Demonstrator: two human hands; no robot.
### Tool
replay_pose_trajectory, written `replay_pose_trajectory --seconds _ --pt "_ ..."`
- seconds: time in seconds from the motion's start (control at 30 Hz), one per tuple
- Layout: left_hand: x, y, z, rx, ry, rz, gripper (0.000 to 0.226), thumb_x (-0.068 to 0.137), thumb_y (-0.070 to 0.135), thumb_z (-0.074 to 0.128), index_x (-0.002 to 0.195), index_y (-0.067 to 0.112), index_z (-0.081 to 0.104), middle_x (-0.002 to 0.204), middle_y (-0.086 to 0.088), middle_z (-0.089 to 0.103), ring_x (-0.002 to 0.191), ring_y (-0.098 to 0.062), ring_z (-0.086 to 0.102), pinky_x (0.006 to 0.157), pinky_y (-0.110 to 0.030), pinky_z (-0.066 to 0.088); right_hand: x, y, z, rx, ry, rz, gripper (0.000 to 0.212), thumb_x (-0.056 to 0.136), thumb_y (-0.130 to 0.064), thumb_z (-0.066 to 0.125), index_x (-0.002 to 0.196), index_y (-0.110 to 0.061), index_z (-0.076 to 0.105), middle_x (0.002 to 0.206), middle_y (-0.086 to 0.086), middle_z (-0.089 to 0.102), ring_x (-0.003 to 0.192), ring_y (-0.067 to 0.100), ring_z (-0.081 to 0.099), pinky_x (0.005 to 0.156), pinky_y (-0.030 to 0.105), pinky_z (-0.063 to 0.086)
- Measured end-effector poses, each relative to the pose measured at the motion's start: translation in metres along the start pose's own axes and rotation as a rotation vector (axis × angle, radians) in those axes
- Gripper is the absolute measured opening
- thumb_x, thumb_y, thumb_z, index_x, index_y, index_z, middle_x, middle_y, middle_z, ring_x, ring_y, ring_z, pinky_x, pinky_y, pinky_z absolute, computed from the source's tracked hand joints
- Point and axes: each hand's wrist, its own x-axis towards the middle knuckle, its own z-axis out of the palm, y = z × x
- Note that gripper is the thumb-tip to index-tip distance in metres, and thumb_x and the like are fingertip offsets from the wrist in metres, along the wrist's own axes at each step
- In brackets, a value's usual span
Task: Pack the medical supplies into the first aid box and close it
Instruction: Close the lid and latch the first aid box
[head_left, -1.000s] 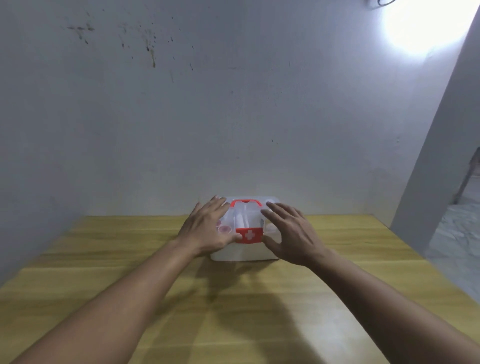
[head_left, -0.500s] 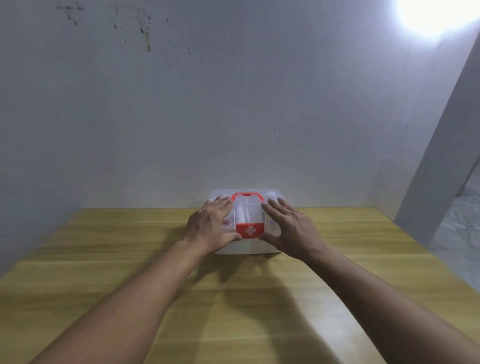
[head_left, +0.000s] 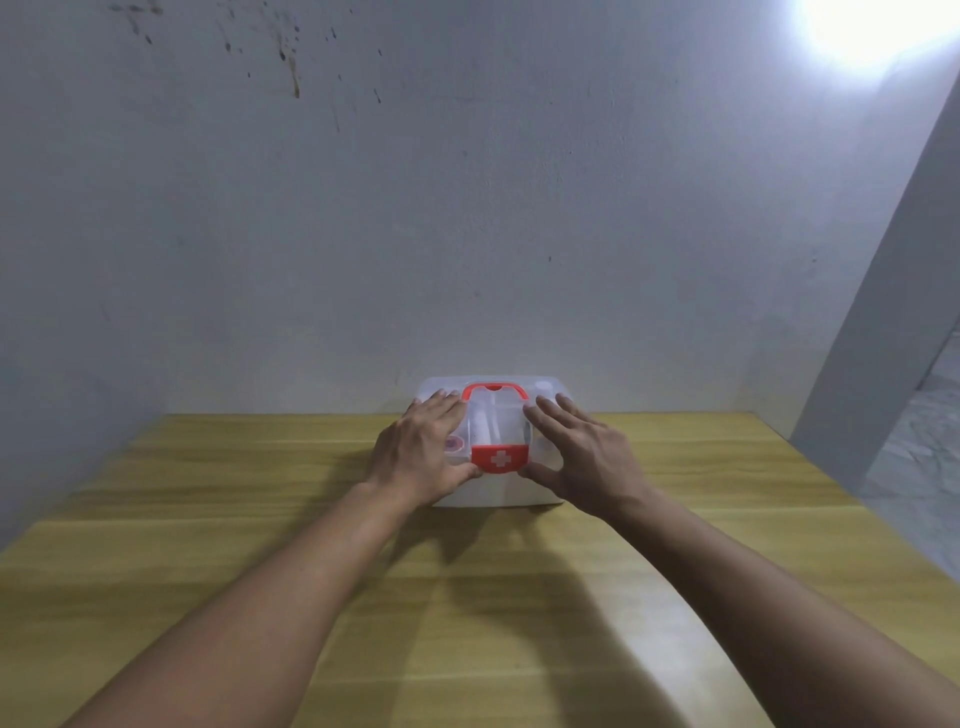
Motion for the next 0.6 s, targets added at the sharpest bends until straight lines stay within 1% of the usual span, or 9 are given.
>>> replay_pose_trajectory --seconds 0.07,0.2,0.3,0.4,0.5,0.6 --pt "0.0 0.0 0.0 0.002 -0.005 -0.003 0.092 0.072 0.054 0.073 0.146 0.014 0.037 0.153 -0.002 0.039 0.144 -0.016 0.03 0.118 -0.032 0.023 0.0 0.0 0.0 0.004 0.0 0.003 0.077 0.084 -0.056 0.061 0.148 -0.021 0.034 0.154 0.003 0.035 0.144 0.025 0.029 0.107 0.041 0.042" --pt "0.003 -0.001 0.0 -0.004 -0.031 -0.018 0.094 0.071 0.049 0.077 0.148 0.014 0.034 0.154 -0.002 0.036 0.145 -0.015 0.027 0.118 -0.03 0.02 0.004 0.0 -0.003 0.004 -0.058 0.015 0.079 0.086 -0.054 0.058 0.151 -0.024 0.025 0.158 -0.001 0.024 0.147 0.019 0.019 0.112 0.036 0.033" --pt "0.008 -0.003 0.001 -0.007 -0.051 -0.036 0.095 0.071 0.047 0.078 0.148 0.015 0.032 0.155 -0.001 0.034 0.146 -0.015 0.025 0.118 -0.029 0.019 0.008 0.0 -0.005 0.019 -0.089 0.023 0.078 0.088 -0.05 0.059 0.151 -0.024 0.023 0.159 -0.001 0.022 0.148 0.018 0.016 0.113 0.034 0.031" --pt "0.015 -0.004 0.002 -0.012 -0.069 -0.052 0.095 0.071 0.045 0.078 0.148 0.015 0.032 0.156 -0.001 0.033 0.146 -0.015 0.024 0.118 -0.028 0.017 0.014 0.001 -0.005 0.024 -0.124 0.038 0.076 0.089 -0.045 0.059 0.152 -0.023 0.02 0.16 -0.001 0.019 0.149 0.018 0.013 0.113 0.036 0.031" --pt "0.023 -0.007 0.003 -0.014 -0.101 -0.067 0.096 0.071 0.041 0.08 0.149 0.015 0.03 0.157 -0.001 0.031 0.147 -0.014 0.021 0.119 -0.029 0.015 0.023 0.005 -0.003 0.016 -0.16 0.044 0.077 0.091 -0.027 0.063 0.152 -0.023 0.017 0.161 -0.002 0.017 0.149 0.018 0.009 0.11 0.039 0.036" --pt "0.034 -0.011 0.0 0.012 -0.168 -0.06 0.09 0.077 0.033 0.076 0.15 0.016 0.026 0.159 0.001 0.024 0.148 -0.013 0.016 0.119 -0.029 0.015 0.033 0.011 0.0 0.008 -0.167 0.029 0.077 0.091 -0.008 0.06 0.152 -0.023 0.016 0.161 -0.001 0.017 0.149 0.02 0.01 0.107 0.041 0.042"
